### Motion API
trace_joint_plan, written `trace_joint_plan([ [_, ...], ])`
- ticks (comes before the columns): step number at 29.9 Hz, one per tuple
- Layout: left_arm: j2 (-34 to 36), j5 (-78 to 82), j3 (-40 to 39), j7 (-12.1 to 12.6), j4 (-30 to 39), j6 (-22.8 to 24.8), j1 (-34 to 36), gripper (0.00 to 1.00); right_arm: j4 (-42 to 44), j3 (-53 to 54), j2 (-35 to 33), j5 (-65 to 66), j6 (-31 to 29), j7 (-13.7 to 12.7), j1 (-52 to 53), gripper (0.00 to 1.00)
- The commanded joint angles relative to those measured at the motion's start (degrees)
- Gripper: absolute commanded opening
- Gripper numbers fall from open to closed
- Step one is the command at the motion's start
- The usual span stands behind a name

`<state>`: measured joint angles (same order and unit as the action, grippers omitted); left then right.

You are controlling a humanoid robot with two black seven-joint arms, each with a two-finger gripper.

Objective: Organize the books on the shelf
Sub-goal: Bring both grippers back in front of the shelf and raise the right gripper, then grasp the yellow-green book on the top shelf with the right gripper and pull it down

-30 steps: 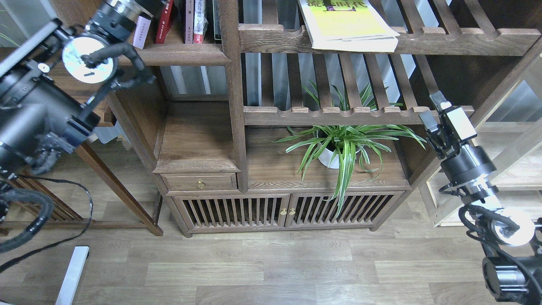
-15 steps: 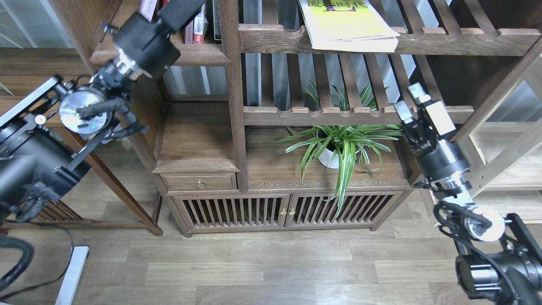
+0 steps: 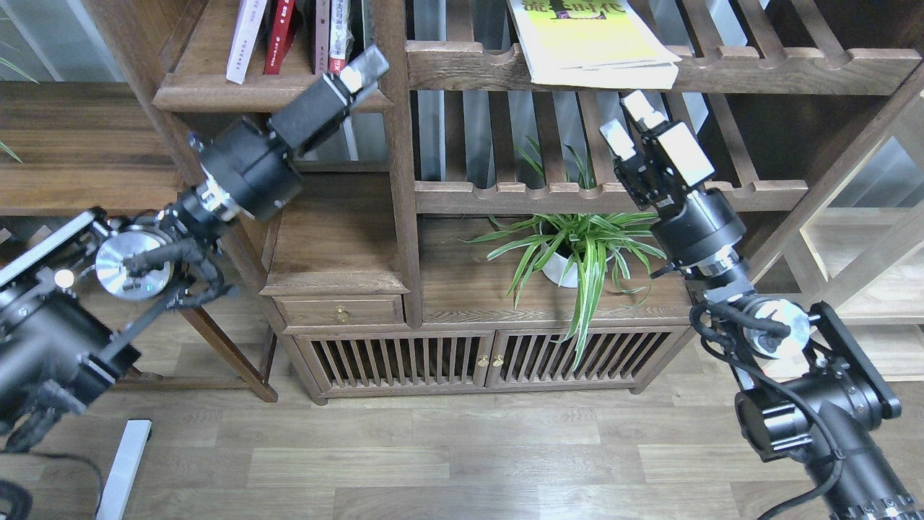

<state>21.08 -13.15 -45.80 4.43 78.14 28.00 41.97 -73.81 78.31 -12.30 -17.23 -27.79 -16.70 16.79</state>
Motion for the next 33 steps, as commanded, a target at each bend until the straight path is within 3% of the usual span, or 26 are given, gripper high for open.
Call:
trace_joint_plan([
  [1,-0.08,-0.04,0.01,0.06,1.75,0.00,-3.47,0.99,-0.02,-0.70,-0.18,0.00,2.99,0.00,1.48,0.85],
  [12,-3.68,0.23,0.01,-0.03,2.37,0.00,-5.32,0.99,0.42,-0.79,-0.62,-0.53,18.55,-0.17,7.55,0.88],
  [33,-3.51,0.75,-0.78,0.06,2.28,0.00,-6.38,0.99,1.82,-1.49,-2.03,-1.41,32.18,-0.35,14.41,0.87],
])
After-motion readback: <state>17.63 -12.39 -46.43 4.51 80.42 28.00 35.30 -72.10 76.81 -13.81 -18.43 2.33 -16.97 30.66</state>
